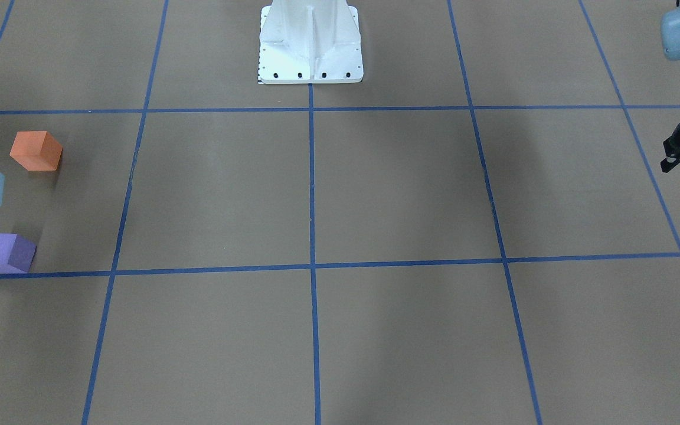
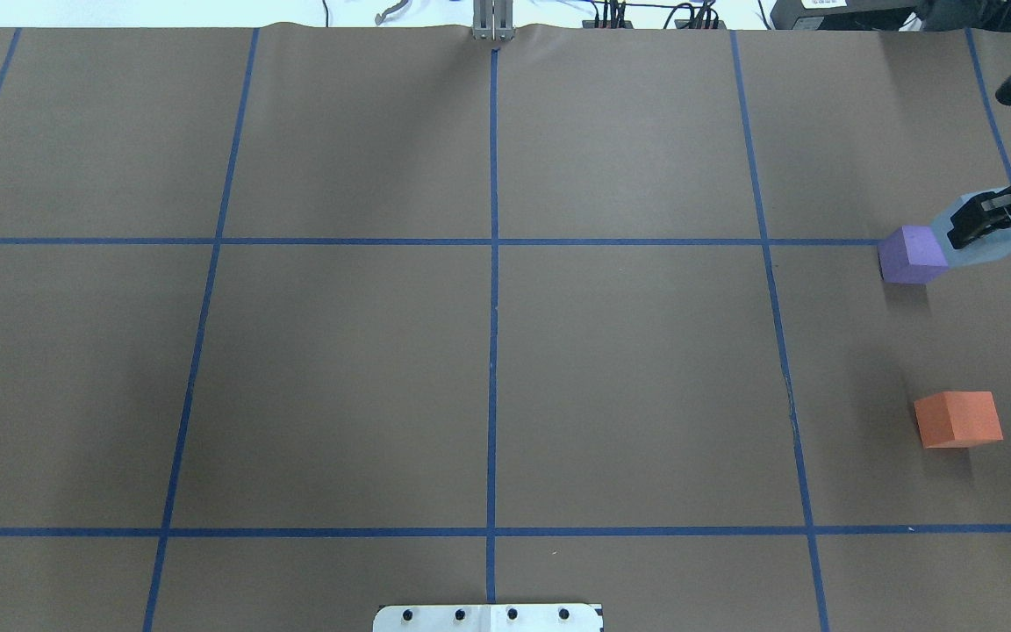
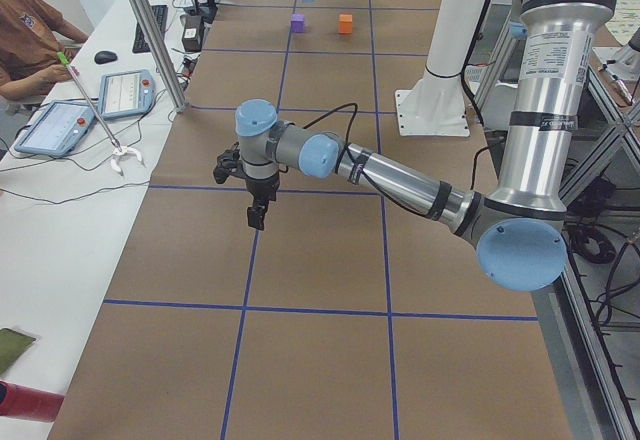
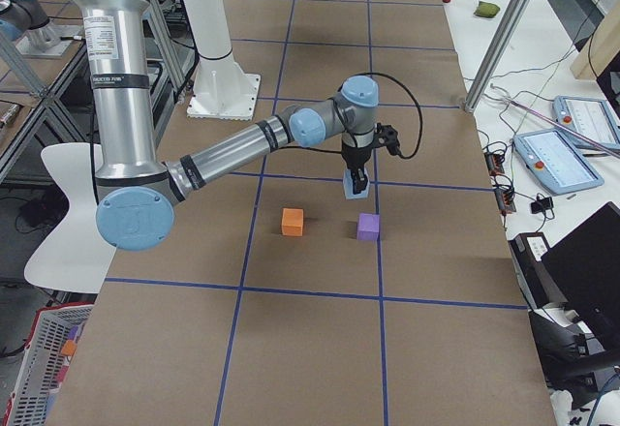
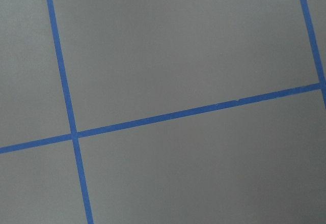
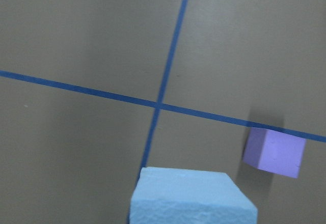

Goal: Place blue block between orange and purple blocks
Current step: 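Carry the light blue cube with the right gripper toward the purple cube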

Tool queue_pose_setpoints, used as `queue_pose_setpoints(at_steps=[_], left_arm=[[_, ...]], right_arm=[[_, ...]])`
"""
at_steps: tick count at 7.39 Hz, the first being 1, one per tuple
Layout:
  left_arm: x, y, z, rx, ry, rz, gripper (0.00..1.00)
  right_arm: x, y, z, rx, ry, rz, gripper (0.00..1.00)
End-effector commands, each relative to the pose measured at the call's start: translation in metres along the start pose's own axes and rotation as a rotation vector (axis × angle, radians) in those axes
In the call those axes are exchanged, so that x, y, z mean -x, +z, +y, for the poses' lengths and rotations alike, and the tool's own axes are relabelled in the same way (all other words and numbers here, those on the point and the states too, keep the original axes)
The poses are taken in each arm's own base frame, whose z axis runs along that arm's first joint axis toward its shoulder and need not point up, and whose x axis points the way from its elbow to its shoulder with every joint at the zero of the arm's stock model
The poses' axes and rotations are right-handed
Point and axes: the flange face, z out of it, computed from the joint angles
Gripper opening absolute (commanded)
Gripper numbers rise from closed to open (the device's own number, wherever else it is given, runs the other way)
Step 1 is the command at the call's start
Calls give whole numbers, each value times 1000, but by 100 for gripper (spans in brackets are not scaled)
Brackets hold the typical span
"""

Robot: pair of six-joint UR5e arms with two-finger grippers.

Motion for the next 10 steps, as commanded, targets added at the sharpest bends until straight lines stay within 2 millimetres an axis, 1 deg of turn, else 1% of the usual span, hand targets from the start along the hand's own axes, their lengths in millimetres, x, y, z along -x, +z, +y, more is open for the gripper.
queue_pose_setpoints(at_steps=[1, 2, 3, 4, 5, 6, 7, 8, 10], left_arm=[[0, 1, 0, 2, 0, -1, 100], [1, 2, 0, 2, 1, -5, 100], [0, 1, 0, 1, 2, -4, 100], [1, 2, 0, 1, 1, -9, 100], [0, 1, -1, -1, 3, -9, 100], [1, 2, -1, 1, 1, -9, 100], [1, 2, -1, 0, 2, -9, 100], [1, 2, -1, 1, 1, -9, 100], [1, 2, 0, 0, 2, -9, 100]], right_arm=[[-31, 43, 6, 37, 19, 6, 0], [-37, 59, 10, 77, 34, -9, 0], [-37, 73, 14, 122, 49, -53, 0], [-25, 80, 16, 139, 72, -62, 0], [6, 98, 20, 175, 140, -57, 0], [12, 101, 20, 180, 153, -55, 0], [8, 106, 26, 191, 154, -49, 0], [8, 108, 26, 195, 153, -46, 0], [9, 119, 29, 216, 153, -39, 0]])
